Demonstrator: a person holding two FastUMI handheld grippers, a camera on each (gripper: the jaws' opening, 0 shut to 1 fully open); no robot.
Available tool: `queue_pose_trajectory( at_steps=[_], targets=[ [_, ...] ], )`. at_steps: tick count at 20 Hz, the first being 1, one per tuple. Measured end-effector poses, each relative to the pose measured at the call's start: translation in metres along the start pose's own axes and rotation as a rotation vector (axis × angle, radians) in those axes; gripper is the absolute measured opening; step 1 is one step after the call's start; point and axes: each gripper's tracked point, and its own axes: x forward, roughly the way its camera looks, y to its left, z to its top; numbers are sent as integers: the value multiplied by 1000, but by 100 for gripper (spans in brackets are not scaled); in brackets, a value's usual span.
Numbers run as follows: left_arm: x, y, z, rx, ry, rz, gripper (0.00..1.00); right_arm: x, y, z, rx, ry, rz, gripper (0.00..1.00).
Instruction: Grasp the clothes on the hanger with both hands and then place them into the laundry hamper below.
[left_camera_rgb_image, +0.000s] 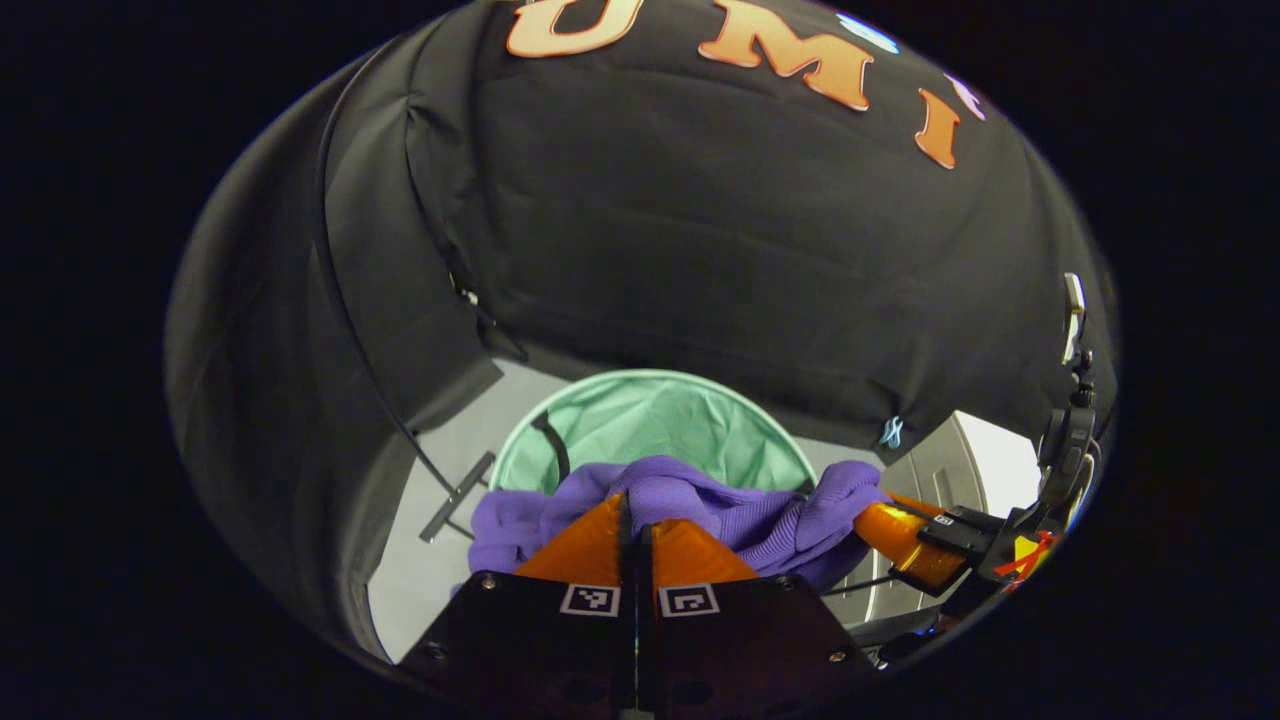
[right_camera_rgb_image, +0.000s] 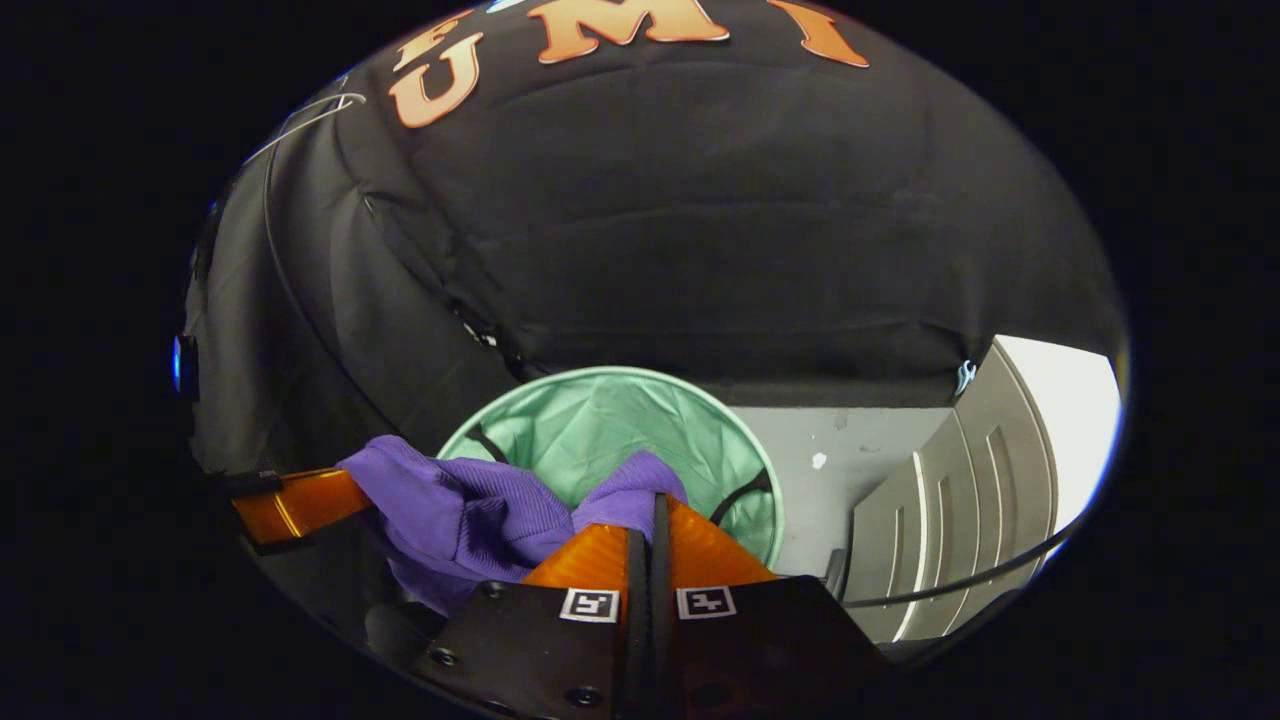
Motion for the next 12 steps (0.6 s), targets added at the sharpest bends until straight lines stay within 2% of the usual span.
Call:
queue_pose_trajectory(
  at_steps=[4,7,9,10,11,12],
  targets=[
    [18,-1,-25,4,94,23,3,19,-7,-24,2,75,-24,8],
    [25,-4,-34,-8,138,23,7,26,-13,-36,6,118,-49,10],
    [28,-6,-40,-20,156,18,9,28,-10,-41,11,133,-40,10],
    [27,-6,-42,-25,160,14,11,27,-9,-39,14,130,-35,2],
    [27,-6,-44,-31,160,16,18,26,-8,-36,15,123,-35,14],
    [24,-4,-46,-35,158,23,22,24,-11,-34,13,117,-43,14]
  ],
)
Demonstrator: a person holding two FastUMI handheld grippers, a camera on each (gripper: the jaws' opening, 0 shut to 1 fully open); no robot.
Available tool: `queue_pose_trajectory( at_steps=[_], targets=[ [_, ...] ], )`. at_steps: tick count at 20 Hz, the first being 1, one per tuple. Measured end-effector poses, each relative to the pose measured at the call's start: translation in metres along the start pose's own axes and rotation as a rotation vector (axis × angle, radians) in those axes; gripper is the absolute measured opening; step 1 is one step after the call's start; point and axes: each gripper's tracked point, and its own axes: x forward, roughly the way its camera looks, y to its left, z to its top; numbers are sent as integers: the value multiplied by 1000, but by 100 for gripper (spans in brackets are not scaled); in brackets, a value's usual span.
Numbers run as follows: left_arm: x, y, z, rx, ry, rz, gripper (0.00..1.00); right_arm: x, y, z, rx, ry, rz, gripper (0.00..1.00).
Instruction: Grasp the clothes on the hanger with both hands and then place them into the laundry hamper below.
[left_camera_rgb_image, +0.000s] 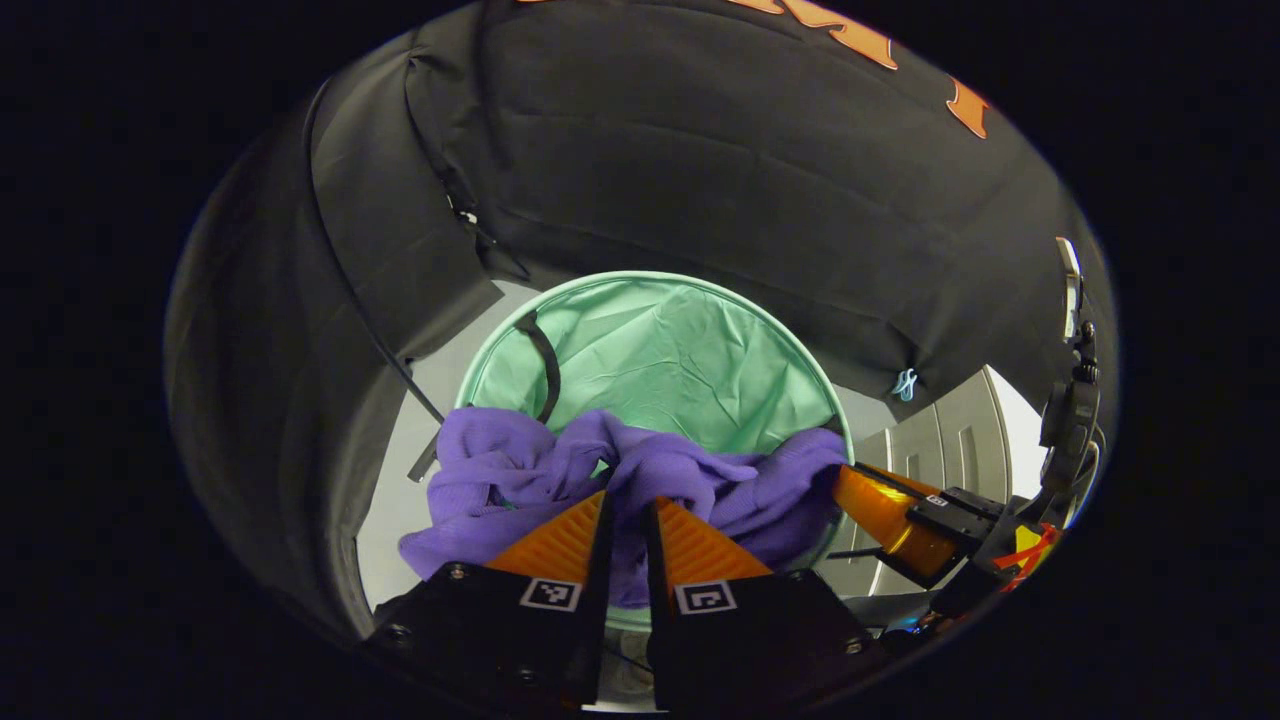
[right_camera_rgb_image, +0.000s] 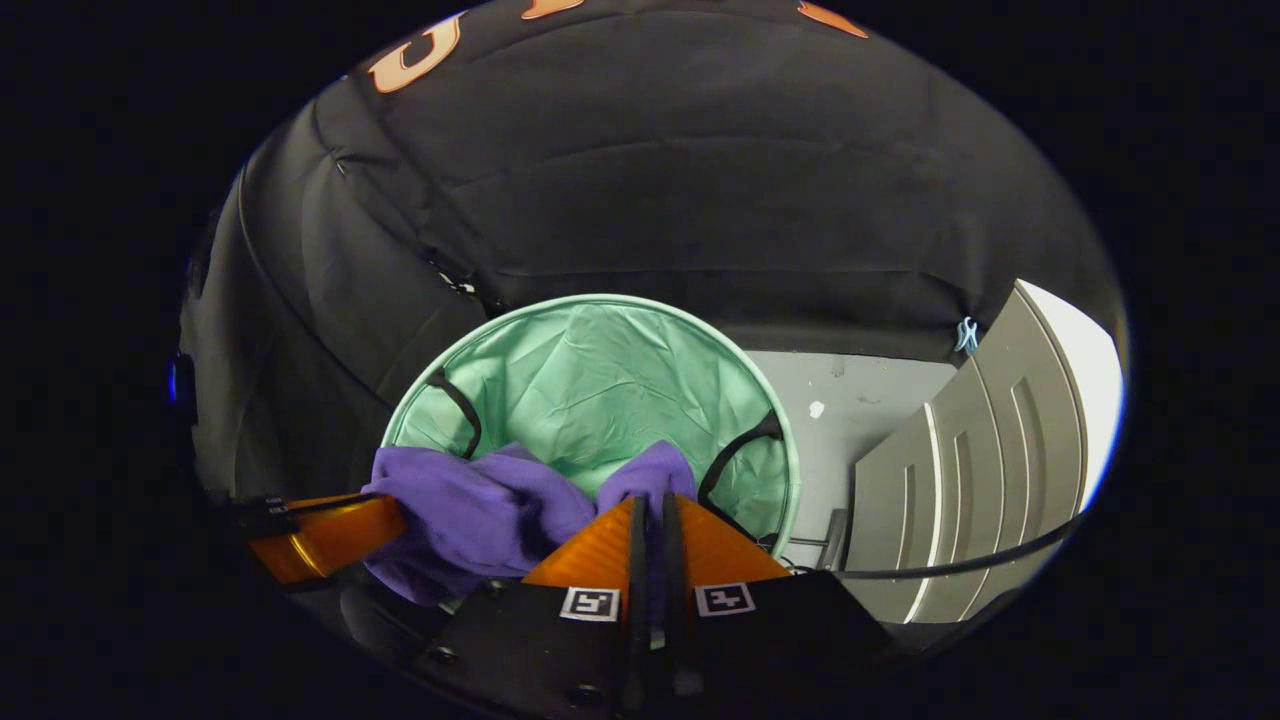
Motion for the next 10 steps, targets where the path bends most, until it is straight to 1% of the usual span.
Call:
queue_pose_trajectory(
  at_steps=[1,2,3,4,5,7,8,9,10],
  targets=[
    [-3,0,-2,-6,-1,3,30,-3,-1,1,5,1,1,27],
    [-4,-1,-2,-13,-1,2,36,-5,-3,2,12,2,-14,32],
    [-7,0,-1,-19,-2,2,51,-7,-4,3,19,1,-18,43],
    [-8,2,-3,-21,-4,4,65,-8,-2,6,25,-2,-14,44],
    [-11,4,-3,-21,-9,12,80,-13,2,6,30,-5,1,41],
    [-15,10,0,-12,-26,41,84,-22,-2,7,16,-22,-14,61],
    [-17,12,-3,-14,-32,55,88,-28,-8,11,-8,-34,-35,76],
    [-21,14,0,-19,-42,58,99,-34,-9,16,-26,-49,-47,91],
    [-24,15,0,-25,-52,55,99,-41,-3,21,-28,-66,-41,82]
  ],
)
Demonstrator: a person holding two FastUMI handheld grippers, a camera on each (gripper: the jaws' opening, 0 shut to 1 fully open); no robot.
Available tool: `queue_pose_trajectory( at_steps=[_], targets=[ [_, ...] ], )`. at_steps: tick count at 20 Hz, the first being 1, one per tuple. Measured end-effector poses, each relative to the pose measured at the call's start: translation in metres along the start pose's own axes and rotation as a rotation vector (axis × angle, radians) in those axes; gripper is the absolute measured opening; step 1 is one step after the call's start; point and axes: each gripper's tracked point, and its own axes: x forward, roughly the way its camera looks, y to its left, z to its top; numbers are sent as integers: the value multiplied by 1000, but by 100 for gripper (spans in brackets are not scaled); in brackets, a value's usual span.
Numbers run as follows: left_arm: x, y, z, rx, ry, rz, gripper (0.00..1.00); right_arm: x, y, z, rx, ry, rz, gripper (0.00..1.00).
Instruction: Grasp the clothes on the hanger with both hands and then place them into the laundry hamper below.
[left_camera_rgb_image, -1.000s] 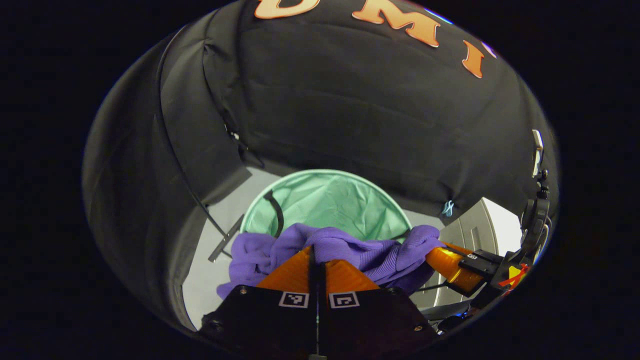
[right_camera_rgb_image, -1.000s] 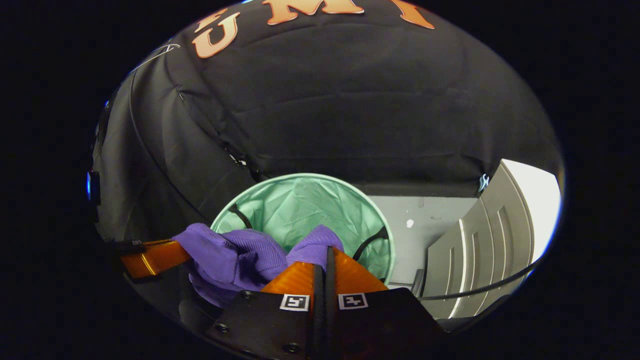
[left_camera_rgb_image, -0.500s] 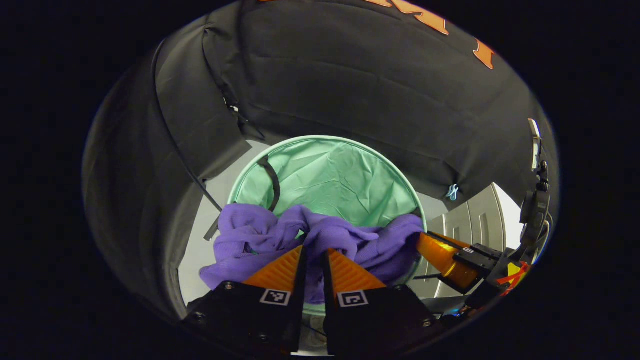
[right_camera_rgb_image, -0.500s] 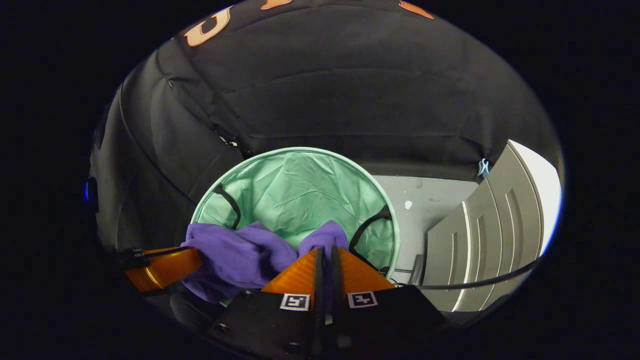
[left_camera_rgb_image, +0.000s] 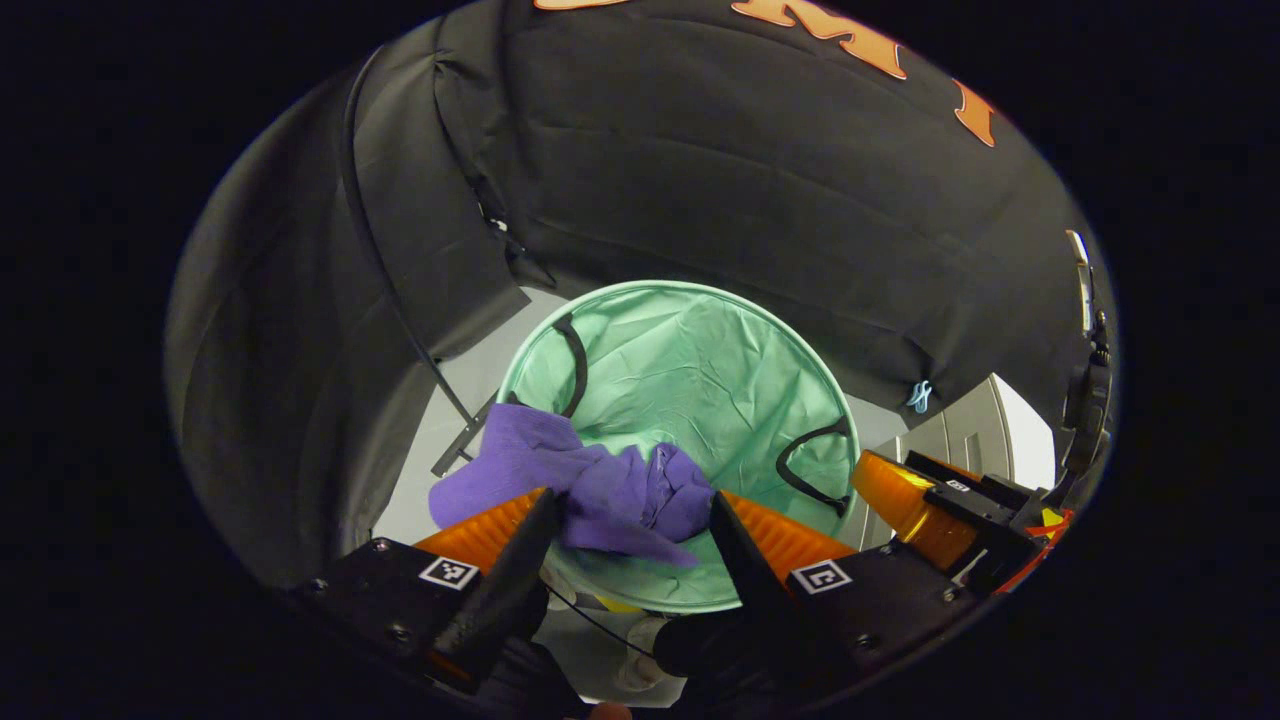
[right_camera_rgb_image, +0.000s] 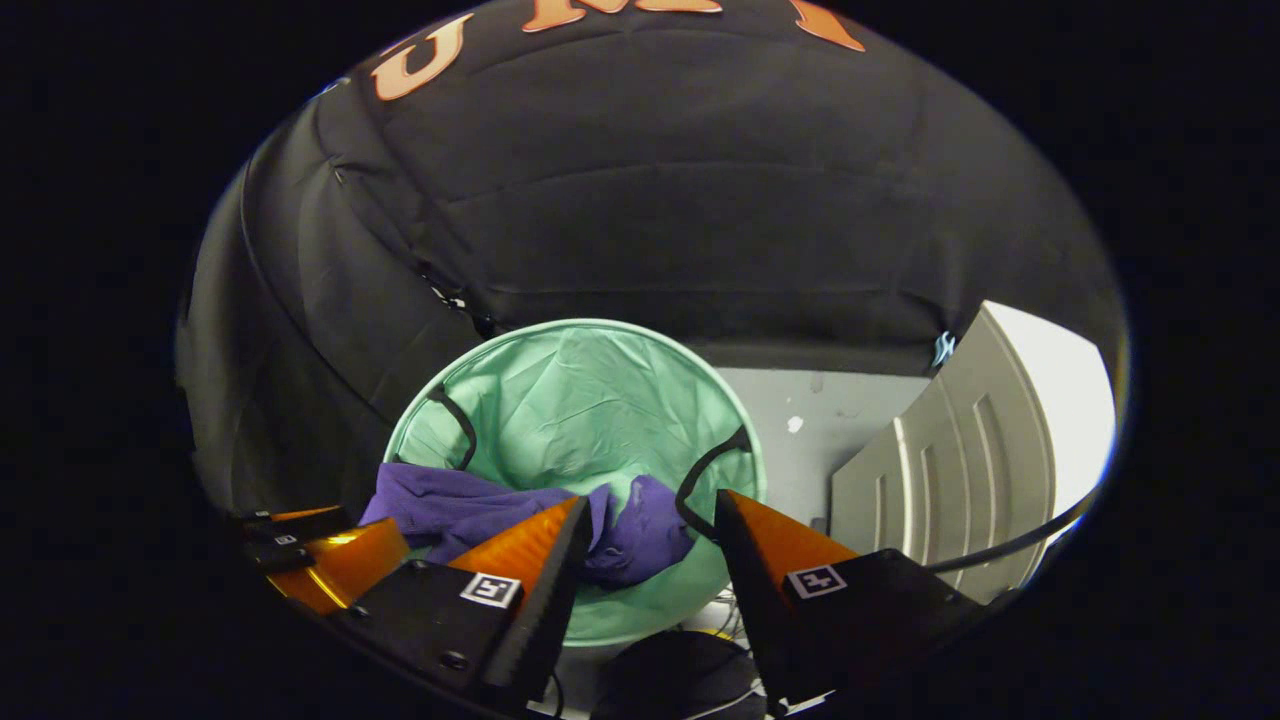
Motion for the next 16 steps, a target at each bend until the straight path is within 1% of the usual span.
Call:
queue_pose_trajectory(
  at_steps=[1,3,4,5,6,7,10,11,12,16],
  targets=[
    [-7,-1,3,-4,-9,-4,98,-10,6,5,9,-17,8,99],
    [-24,-1,10,2,-41,-3,98,-24,9,19,20,-55,15,92],
    [-34,0,15,9,-65,0,98,-33,10,26,18,-77,16,99],
    [-45,1,22,15,-91,3,98,-44,11,31,16,-101,18,98],
    [-58,2,28,20,-120,4,98,-55,14,39,16,-127,24,90],
    [-70,3,36,21,-151,8,98,-65,17,45,16,-151,31,98],
    [-96,5,53,19,-244,15,97,-100,23,69,15,-235,48,98],
    [-109,6,61,15,-275,16,98,-113,21,79,9,-265,46,90],
    [-124,12,69,10,-308,16,98,-126,21,89,4,-295,42,98],
    [-181,25,112,-33,-445,6,97,-180,16,127,-10,-424,22,98]
  ],
)
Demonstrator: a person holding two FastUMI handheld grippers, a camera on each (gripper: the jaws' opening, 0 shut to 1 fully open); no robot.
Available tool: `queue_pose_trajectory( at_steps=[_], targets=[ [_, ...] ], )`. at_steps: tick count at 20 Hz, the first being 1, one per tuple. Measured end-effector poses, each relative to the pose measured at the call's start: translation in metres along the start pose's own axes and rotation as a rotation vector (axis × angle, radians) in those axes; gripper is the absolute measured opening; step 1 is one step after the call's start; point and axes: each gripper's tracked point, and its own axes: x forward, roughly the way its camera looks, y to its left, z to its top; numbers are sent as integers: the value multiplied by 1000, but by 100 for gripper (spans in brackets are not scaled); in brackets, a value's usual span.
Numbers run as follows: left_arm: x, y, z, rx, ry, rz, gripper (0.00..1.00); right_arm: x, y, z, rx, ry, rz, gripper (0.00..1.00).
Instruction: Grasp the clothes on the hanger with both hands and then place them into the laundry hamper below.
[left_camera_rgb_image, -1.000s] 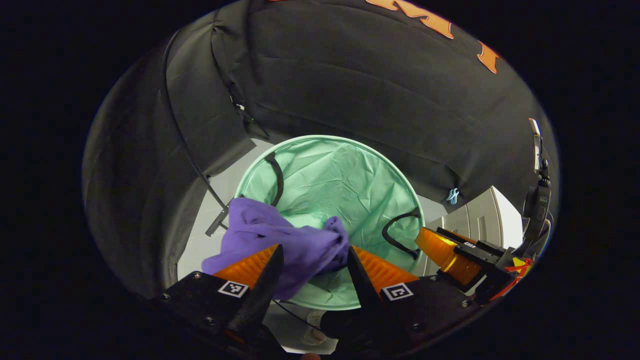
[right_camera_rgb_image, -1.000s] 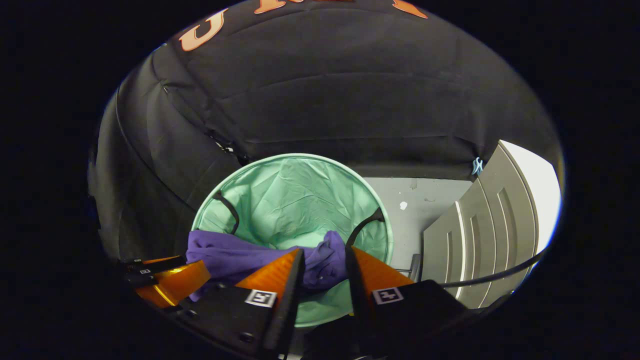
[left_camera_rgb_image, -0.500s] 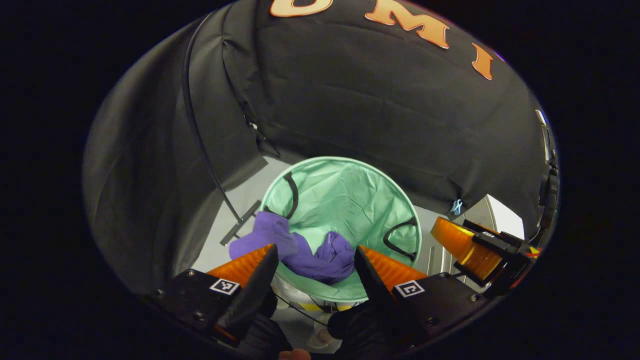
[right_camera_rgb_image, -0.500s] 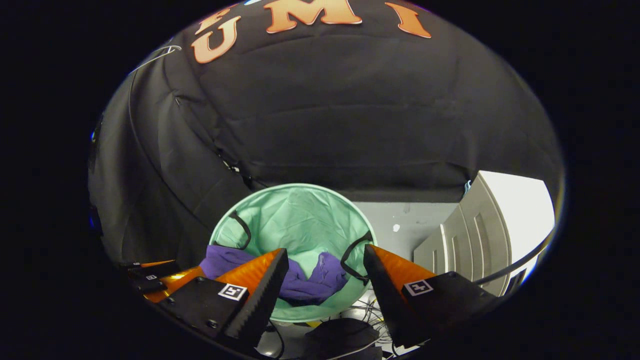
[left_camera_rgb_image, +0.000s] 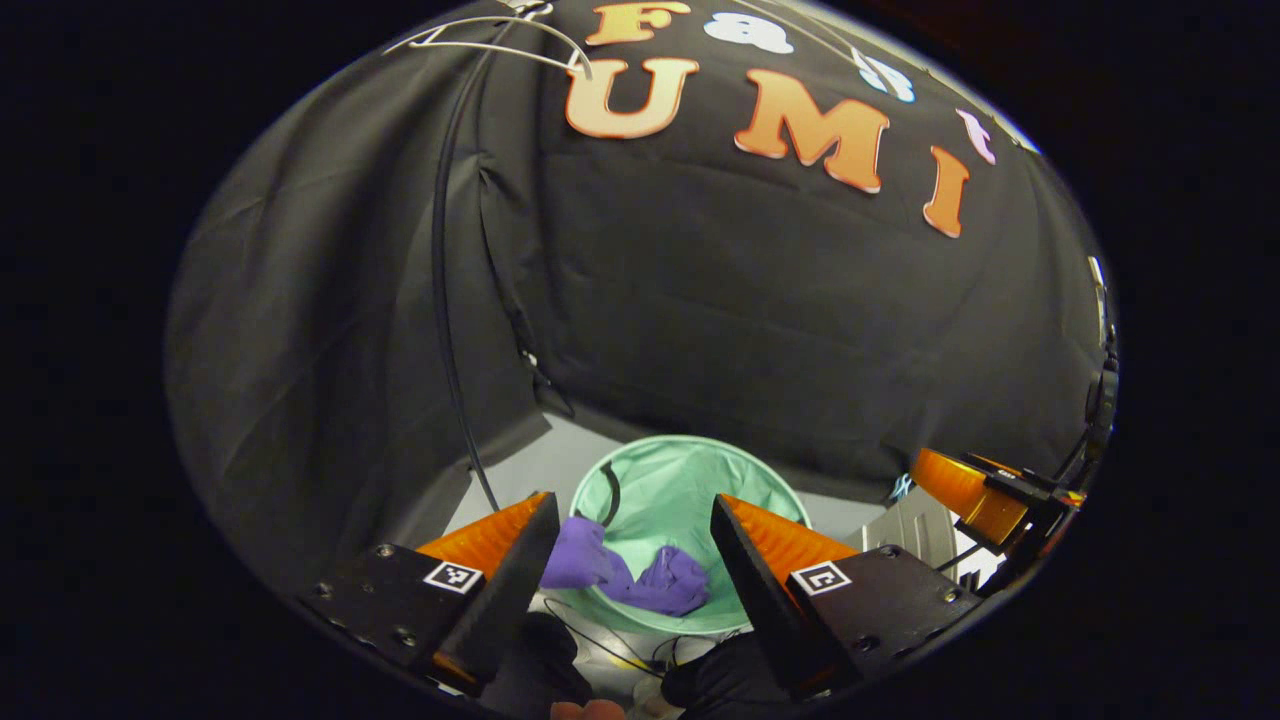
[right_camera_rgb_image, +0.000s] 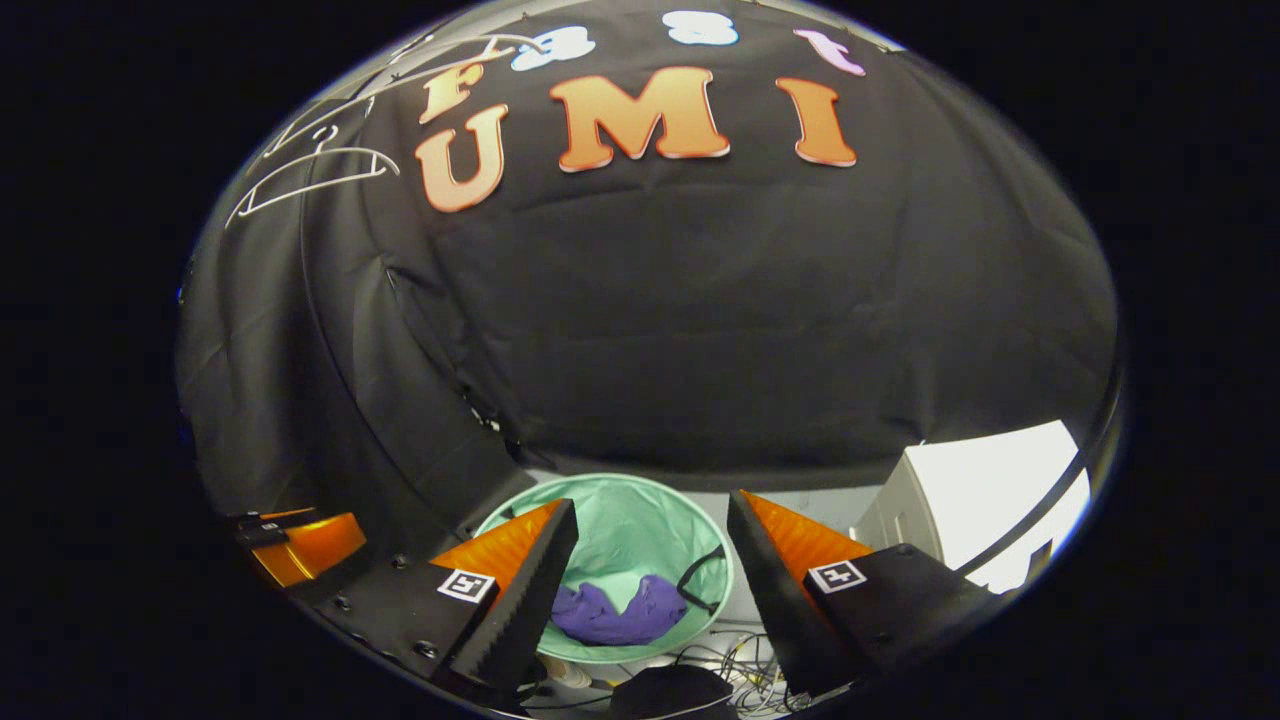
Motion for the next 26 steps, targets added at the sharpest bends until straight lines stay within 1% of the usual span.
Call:
queue_pose_trajectory(
  at_steps=[2,5,7,8,11,12,13,16,17,18,19,20,21,22,23,24,26],
  targets=[
    [-16,9,34,-7,-84,14,97,-20,-2,29,4,-66,-7,98],
    [-45,23,80,17,-216,46,96,-54,-9,74,2,-160,-24,98],
    [-60,24,105,10,-296,40,96,-71,-11,102,3,-213,-33,98],
    [-70,26,114,10,-325,39,96,-81,-10,117,5,-238,-30,98],
    [-88,34,140,28,-398,61,96,-105,-18,143,-29,-316,-62,98],
    [-99,36,151,32,-426,66,94,-114,-17,152,-39,-341,-63,98],
    [-108,36,159,36,-449,70,94,-124,-15,160,-41,-359,-60,98],
    [-139,40,181,47,-526,68,93,-148,-18,174,-37,-407,-68,98],
    [-147,42,186,46,-546,69,93,-156,-20,176,-36,-426,-74,100],
    [-153,41,187,45,-559,68,92,-163,-22,179,-35,-444,-79,89],
    [-157,42,189,42,-568,71,92,-170,-24,182,-36,-460,-88,100],
    [-156,43,189,39,-573,74,92,-174,-25,184,-39,-472,-97,96],
    [-153,42,188,33,-573,77,95,-177,-22,187,-43,-483,-99,92],
    [-152,41,188,26,-569,77,92,-178,-20,189,-47,-492,-93,89],
    [-152,41,187,18,-565,74,95,-179,-18,189,-49,-500,-86,89],
    [-154,41,187,12,-560,69,92,-179,-16,190,-50,-505,-83,92],
    [-153,40,185,10,-552,63,92,-179,-14,188,-53,-503,-81,98]
  ],
)
